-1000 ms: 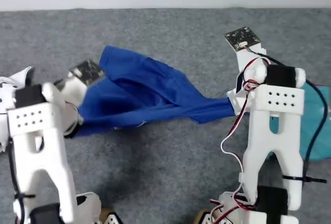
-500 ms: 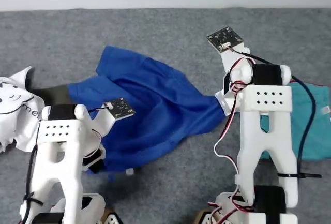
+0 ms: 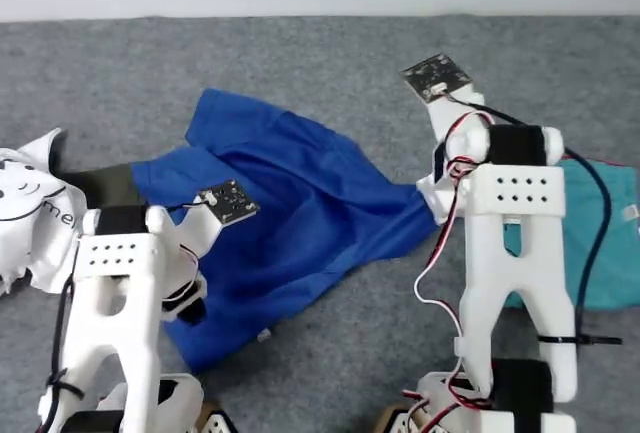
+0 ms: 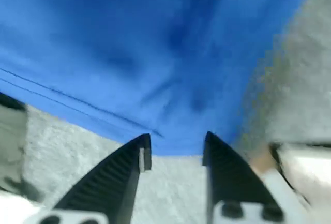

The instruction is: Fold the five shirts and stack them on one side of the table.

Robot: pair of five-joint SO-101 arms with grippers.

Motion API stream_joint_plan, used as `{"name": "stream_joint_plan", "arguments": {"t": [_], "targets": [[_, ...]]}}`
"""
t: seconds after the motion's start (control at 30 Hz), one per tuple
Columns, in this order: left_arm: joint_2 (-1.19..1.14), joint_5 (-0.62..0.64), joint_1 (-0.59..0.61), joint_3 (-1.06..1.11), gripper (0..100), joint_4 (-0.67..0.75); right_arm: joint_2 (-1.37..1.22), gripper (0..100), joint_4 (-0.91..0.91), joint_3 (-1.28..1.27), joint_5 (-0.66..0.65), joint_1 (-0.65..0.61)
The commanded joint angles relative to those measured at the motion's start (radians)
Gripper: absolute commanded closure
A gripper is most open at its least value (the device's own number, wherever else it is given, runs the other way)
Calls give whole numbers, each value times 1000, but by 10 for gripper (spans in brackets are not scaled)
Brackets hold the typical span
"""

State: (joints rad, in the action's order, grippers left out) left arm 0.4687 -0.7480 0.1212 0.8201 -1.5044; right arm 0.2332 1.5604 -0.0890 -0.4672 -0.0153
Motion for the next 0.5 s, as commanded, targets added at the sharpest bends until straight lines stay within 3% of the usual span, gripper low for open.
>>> {"name": "stream_joint_plan", "arguments": {"t": [0.0,0.2,0.33,0.47], "targets": [[20,23,3,65,889,180,7,988,-53,12,0,50],[18,25,6,134,911,299,7,988,-62,12,-2,51],[-100,55,11,99,910,345,7,988,-77,12,0,50],[-311,114,6,-68,910,279,5,988,-116,8,0,58]]}}
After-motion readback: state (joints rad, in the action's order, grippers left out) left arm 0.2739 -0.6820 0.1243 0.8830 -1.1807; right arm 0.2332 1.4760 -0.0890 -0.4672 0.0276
